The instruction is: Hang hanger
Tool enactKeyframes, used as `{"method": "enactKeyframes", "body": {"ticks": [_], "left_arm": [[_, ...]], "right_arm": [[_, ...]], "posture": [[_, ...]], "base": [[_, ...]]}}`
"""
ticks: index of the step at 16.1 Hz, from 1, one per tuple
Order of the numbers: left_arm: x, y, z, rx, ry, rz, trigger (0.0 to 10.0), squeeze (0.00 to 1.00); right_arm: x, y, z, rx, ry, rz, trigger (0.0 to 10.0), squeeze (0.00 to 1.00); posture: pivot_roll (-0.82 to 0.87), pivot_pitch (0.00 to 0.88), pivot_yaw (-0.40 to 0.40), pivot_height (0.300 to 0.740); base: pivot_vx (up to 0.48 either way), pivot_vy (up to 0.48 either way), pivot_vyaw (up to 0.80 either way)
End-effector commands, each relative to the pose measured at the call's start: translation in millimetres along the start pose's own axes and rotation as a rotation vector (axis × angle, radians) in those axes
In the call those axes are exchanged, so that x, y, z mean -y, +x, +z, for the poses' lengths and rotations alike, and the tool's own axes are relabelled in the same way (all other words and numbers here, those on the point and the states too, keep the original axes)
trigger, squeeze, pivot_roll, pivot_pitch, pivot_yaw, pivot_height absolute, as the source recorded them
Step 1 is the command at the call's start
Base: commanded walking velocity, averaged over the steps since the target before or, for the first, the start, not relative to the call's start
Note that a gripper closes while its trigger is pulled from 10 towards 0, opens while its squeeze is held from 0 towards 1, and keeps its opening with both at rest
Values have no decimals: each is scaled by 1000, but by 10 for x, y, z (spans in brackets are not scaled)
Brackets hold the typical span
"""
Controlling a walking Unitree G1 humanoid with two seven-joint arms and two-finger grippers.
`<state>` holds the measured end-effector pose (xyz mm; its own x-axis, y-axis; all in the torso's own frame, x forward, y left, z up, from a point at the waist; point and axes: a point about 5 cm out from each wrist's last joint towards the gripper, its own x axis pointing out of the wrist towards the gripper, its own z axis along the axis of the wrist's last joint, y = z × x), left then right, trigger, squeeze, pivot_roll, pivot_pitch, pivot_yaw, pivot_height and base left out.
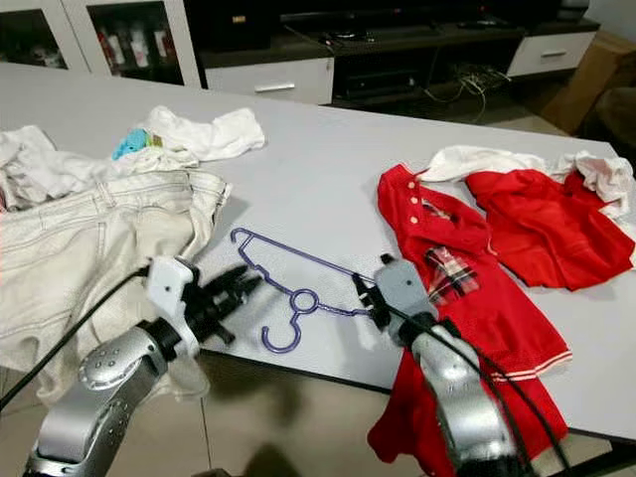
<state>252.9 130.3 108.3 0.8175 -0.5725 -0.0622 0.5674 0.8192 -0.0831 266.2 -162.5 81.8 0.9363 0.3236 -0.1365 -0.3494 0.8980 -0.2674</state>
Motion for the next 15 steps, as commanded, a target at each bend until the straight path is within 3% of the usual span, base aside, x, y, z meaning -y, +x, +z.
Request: {"method": "enactKeyframes", "body": {"ticks": [1, 5, 8, 12, 15], "left_arm": [[-42, -11, -50, -15, -9, 59, 10000, 0], [13, 0, -103, -34, -12, 40, 10000, 0], [33, -8, -142, -71, 67, 12, 10000, 0], [-67, 29, -149, -121, 177, 6, 10000, 0], [-100, 59, -138, -134, 223, -20, 10000, 0]], "right_arm": [[89, -41, 84, 63, -4, -70, 10000, 0], [32, -129, 49, 73, -15, -31, 10000, 0], [-52, -134, 3, 45, -40, 41, 10000, 0], [-223, 51, 181, 77, -45, 172, 10000, 0], [-280, 188, 186, 43, -45, 236, 10000, 0]], "posture": [[-52, 0, 11, 740], [-59, 0, 11, 740], [-57, 0, 8, 740], [-44, 0, -6, 740], [-41, 0, -6, 740]], "base": [[0, 0, 0], [0, 0, 0], [0, 0, 0], [0, 0, 0], [0, 0, 0]]}}
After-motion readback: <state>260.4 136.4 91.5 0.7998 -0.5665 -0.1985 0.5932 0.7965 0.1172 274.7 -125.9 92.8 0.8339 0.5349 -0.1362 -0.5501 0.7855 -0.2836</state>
